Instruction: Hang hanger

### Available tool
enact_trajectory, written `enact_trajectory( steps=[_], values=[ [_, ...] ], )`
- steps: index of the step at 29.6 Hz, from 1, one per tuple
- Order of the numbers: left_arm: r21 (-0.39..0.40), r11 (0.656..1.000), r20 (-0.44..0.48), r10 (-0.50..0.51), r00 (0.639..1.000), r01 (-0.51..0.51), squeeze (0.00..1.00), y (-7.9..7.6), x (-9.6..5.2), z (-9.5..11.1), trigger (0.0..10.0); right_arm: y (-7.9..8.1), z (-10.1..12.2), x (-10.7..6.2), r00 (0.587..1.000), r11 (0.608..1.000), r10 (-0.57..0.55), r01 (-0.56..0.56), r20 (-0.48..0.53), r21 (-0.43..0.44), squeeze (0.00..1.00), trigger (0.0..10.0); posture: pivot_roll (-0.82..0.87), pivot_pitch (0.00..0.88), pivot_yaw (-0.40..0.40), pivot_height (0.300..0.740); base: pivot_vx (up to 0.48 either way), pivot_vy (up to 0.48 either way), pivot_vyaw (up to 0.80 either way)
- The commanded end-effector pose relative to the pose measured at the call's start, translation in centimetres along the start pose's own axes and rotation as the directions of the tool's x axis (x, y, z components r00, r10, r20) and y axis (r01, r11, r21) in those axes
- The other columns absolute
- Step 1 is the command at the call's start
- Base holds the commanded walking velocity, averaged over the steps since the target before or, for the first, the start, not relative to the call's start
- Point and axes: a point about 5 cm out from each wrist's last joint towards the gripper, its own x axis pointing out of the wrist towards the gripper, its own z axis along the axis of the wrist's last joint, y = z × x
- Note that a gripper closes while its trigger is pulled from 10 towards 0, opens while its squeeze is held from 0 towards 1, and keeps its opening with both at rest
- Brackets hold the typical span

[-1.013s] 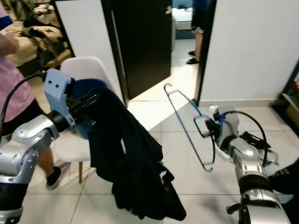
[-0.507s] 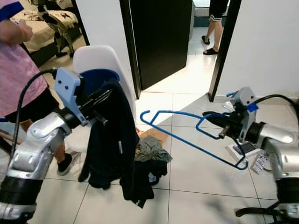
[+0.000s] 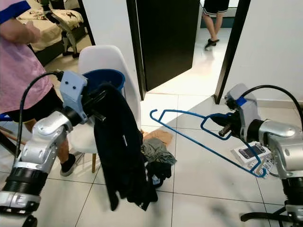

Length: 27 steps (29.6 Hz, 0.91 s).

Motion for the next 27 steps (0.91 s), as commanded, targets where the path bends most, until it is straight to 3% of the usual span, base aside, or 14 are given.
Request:
enact_trajectory(
  steps=[1,6,9,15,22,27],
  values=[
    [0.025,0.999,0.055,0.029,0.998,-0.03,0.0,0.6,0.4,1.1,10.0,-0.1,0.1,0.0,0.998,0.999,-0.029,0.03,-0.055,0.027,0.0,10.0,-0.06,0.0,0.04,0.74,0.0,0.0,0.0],
    [0.0,0.997,0.097,0.072,0.993,-0.073,0.0,0.7,1.6,1.7,10.0,-0.1,2.2,0.2,0.995,0.993,-0.09,0.094,-0.048,0.077,0.0,10.0,-0.06,0.0,0.043,0.74,0.0,0.0,0.0],
    [-0.006,0.997,0.115,0.082,0.99,-0.081,0.0,0.8,2.0,2.1,10.0,0.5,3.0,0.1,0.994,0.995,-0.084,0.088,-0.075,0.056,0.0,10.0,-0.06,0.0,0.045,0.74,0.0,0.0,0.0],
    [0.008,0.996,0.146,0.088,0.985,-0.09,0.0,0.7,2.8,2.9,10.0,2.3,5.8,0.0,0.999,0.994,0.03,-0.025,-0.042,0.104,0.0,10.0,-0.05,0.0,0.056,0.74,0.0,0.0,0.0],
    [0.025,0.995,0.145,0.091,0.985,-0.096,0.0,0.5,3.1,2.7,10.0,3.7,7.0,-0.6,0.993,0.992,0.11,-0.106,-0.042,0.07,0.0,10.0,-0.05,0.0,0.058,0.74,0.0,0.0,0.0],
    [0.012,0.995,0.149,0.096,0.984,-0.099,0.0,0.2,3.4,2.6,10.0,5.5,7.8,-0.1,0.983,0.984,0.167,-0.162,-0.069,0.073,0.0,10.0,-0.05,0.0,0.058,0.74,0.0,0.0,0.0]
  ],
)
